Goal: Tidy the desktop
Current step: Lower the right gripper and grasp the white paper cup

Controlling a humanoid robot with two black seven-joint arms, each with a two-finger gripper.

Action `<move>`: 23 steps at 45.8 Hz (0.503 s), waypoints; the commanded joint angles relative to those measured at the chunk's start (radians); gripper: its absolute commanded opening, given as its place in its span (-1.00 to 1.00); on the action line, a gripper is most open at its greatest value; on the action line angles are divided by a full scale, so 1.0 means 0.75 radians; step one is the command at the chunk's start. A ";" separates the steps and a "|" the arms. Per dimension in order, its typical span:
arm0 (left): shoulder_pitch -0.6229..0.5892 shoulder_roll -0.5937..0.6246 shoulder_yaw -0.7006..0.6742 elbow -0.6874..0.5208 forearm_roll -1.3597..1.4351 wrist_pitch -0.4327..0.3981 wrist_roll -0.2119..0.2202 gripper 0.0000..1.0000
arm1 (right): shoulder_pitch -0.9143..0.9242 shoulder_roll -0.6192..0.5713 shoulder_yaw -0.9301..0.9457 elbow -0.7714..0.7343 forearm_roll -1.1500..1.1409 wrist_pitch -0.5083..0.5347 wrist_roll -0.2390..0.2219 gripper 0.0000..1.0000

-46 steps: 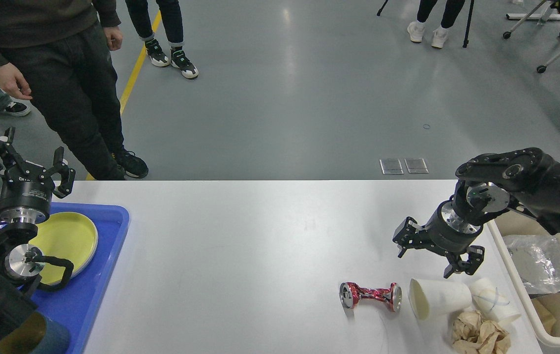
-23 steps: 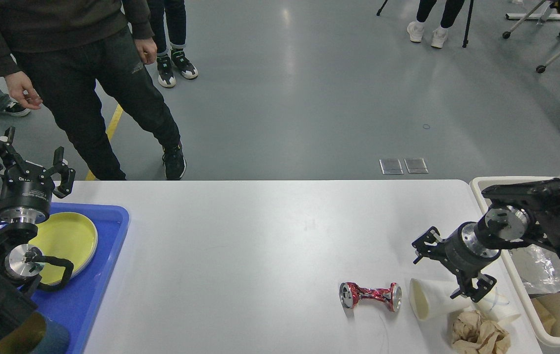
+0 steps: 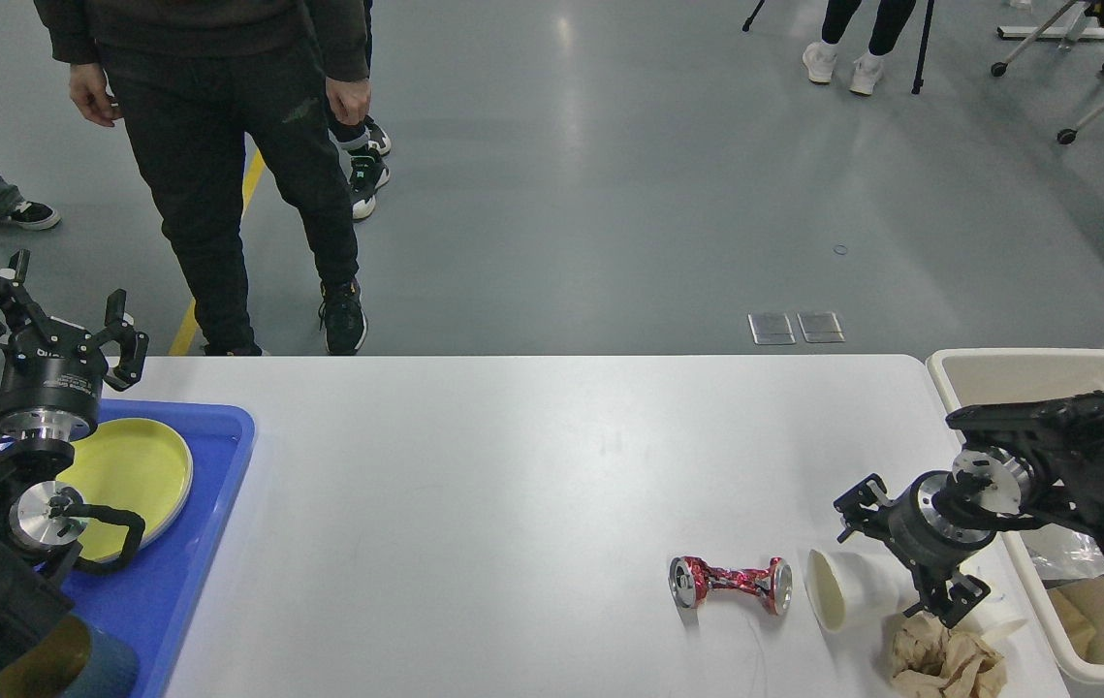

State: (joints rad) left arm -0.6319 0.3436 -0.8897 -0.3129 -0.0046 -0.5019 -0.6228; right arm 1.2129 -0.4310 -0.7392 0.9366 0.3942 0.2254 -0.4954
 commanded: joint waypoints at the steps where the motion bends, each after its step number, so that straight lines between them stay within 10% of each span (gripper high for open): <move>1: 0.000 0.000 0.000 0.000 0.000 0.000 0.000 0.93 | -0.001 0.000 0.002 -0.001 0.000 0.000 0.002 0.99; 16: 0.000 0.000 0.000 0.000 0.000 0.000 0.000 0.93 | -0.005 0.029 0.018 0.005 0.000 -0.088 0.000 0.96; 20: 0.000 0.000 0.000 0.000 0.000 0.000 0.000 0.93 | -0.010 0.033 0.030 0.031 0.000 -0.106 0.000 0.62; 23: 0.000 0.000 0.000 0.000 0.000 0.000 0.000 0.93 | -0.003 0.033 0.034 0.058 0.002 -0.102 -0.002 -0.05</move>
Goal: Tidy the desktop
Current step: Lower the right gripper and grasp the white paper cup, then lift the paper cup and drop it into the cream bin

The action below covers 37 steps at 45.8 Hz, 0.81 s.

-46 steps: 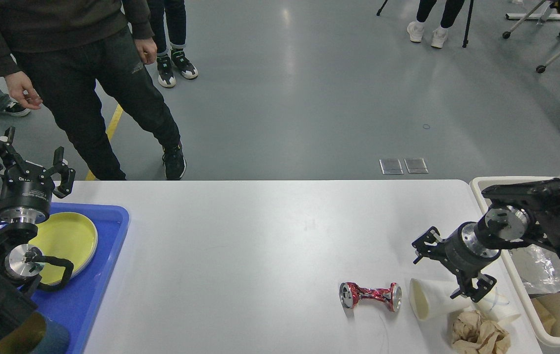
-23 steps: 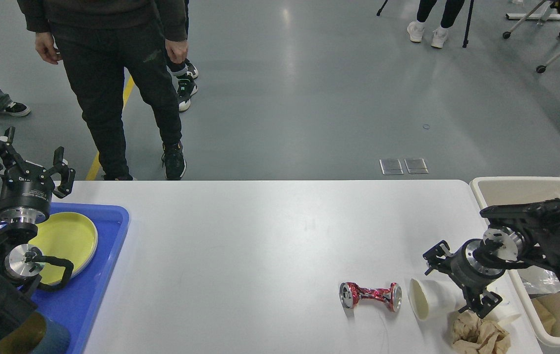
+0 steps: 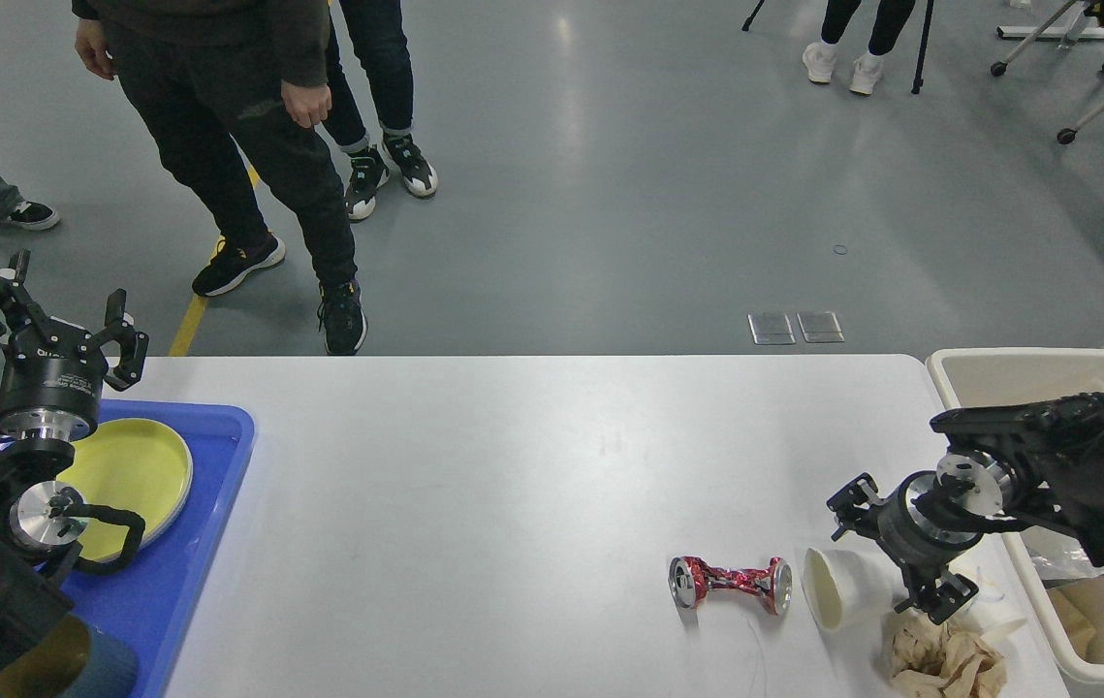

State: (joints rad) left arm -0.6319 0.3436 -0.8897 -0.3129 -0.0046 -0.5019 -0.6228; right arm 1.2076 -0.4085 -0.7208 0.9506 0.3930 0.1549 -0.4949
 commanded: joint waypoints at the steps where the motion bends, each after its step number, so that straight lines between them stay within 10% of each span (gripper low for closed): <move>1: 0.000 0.000 0.000 0.000 0.000 0.000 0.000 0.93 | 0.006 0.003 0.028 0.064 0.004 0.002 -0.005 -0.66; 9: 0.000 0.000 0.000 0.000 0.000 -0.002 0.000 0.93 | 0.026 0.003 0.063 0.064 0.002 -0.012 -0.005 -1.00; 37: 0.000 0.000 0.000 0.000 0.000 0.000 0.000 0.93 | 0.774 -0.151 0.028 0.236 -0.011 0.282 -0.058 -1.00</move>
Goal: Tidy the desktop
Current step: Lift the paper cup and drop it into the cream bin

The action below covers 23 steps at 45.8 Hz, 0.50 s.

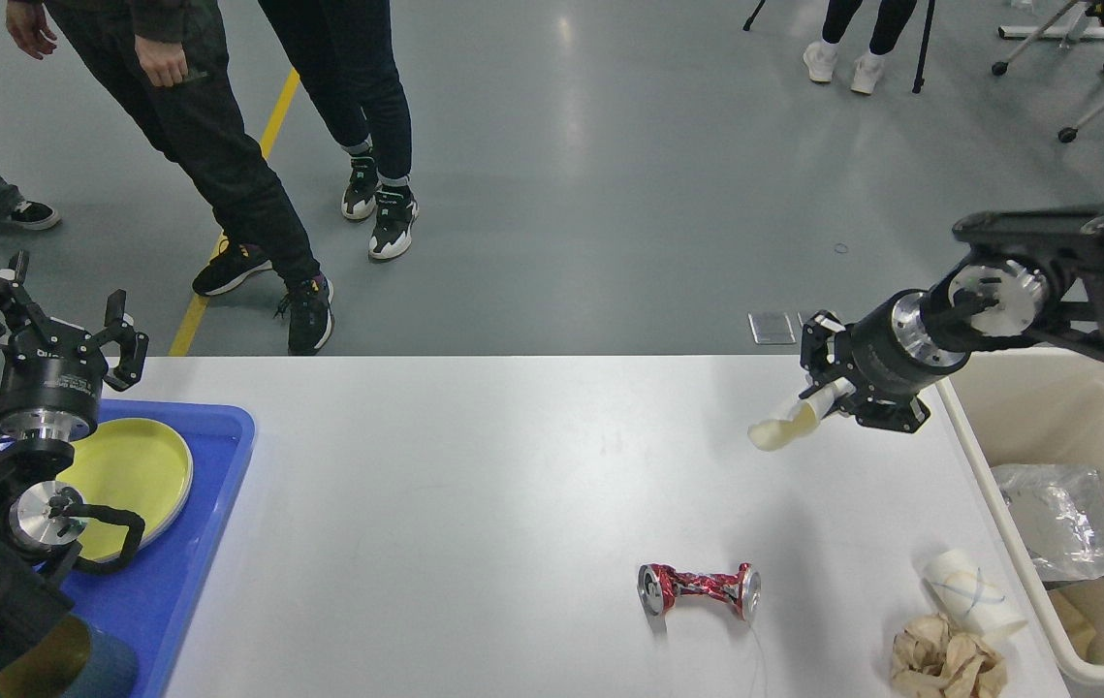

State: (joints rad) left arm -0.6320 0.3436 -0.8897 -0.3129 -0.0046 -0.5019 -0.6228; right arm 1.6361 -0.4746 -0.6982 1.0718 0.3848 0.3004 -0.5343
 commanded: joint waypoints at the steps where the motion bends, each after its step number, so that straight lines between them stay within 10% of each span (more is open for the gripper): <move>1: 0.000 0.000 0.000 0.000 0.000 0.000 0.000 0.93 | 0.244 -0.077 -0.004 0.088 0.000 0.098 -0.006 -1.00; 12: 0.000 0.000 0.000 0.000 0.000 0.000 0.000 0.93 | 0.647 -0.171 -0.006 0.168 0.000 0.270 -0.006 -1.00; 23: 0.000 0.000 0.000 0.000 0.000 0.000 0.000 0.93 | 0.559 -0.189 -0.157 0.072 -0.016 0.148 -0.003 -1.00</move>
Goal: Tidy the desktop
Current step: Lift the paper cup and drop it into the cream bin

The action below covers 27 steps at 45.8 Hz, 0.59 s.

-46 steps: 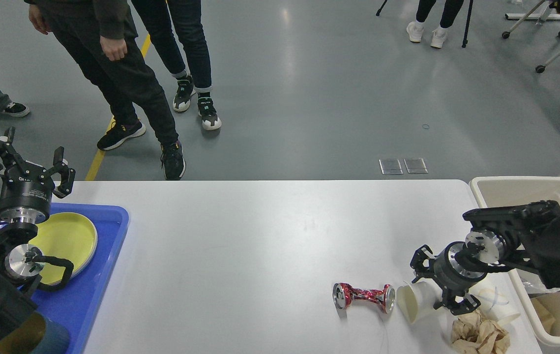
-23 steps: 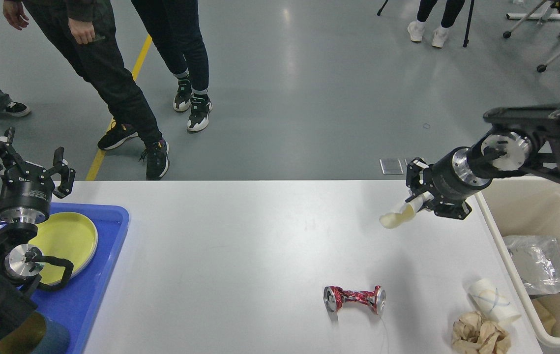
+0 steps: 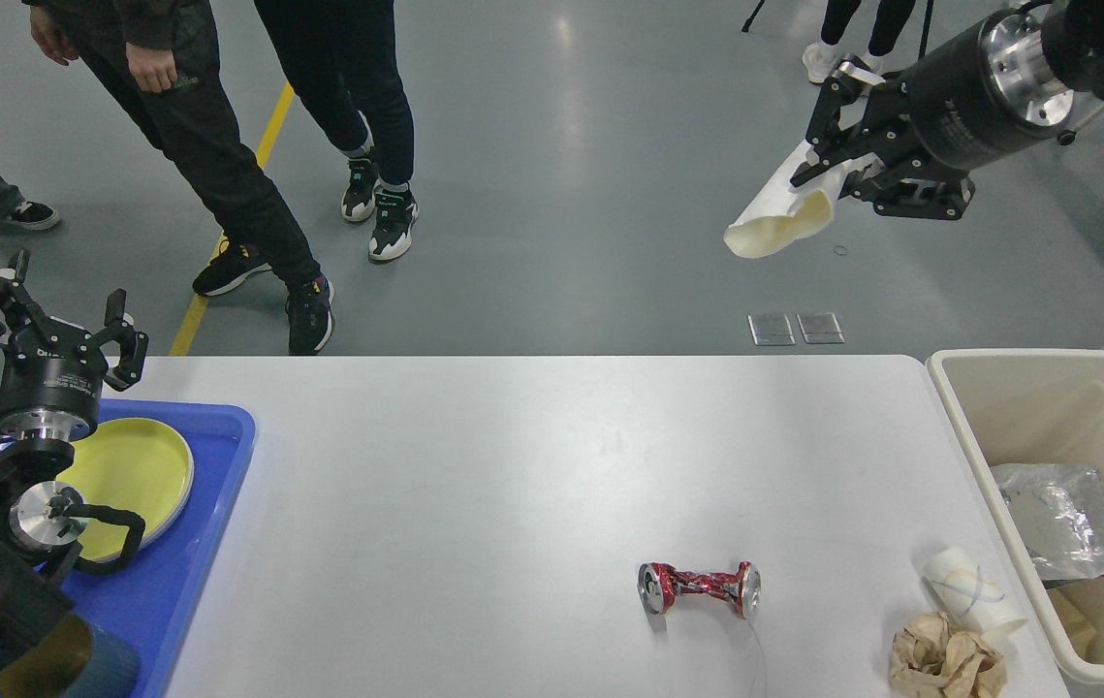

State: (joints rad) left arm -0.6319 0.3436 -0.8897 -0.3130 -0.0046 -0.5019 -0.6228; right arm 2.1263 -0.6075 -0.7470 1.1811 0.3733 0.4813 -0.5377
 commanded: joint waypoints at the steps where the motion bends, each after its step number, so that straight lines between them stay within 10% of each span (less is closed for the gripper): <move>1: 0.002 0.000 0.000 0.000 0.000 0.000 0.000 0.93 | -0.125 -0.020 -0.106 -0.088 -0.001 -0.122 0.001 -1.00; 18: 0.000 0.000 0.000 0.000 0.000 0.000 0.000 0.93 | -0.802 -0.151 -0.113 -0.540 -0.007 -0.425 0.009 -0.85; 27: 0.000 0.000 0.000 0.000 0.000 0.000 0.000 0.93 | -1.129 -0.111 -0.117 -0.726 -0.021 -0.601 0.015 0.83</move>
State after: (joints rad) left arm -0.6319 0.3436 -0.8897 -0.3130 -0.0045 -0.5019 -0.6228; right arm 1.4125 -0.7143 -0.8323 0.7121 0.3678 0.1076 -0.5297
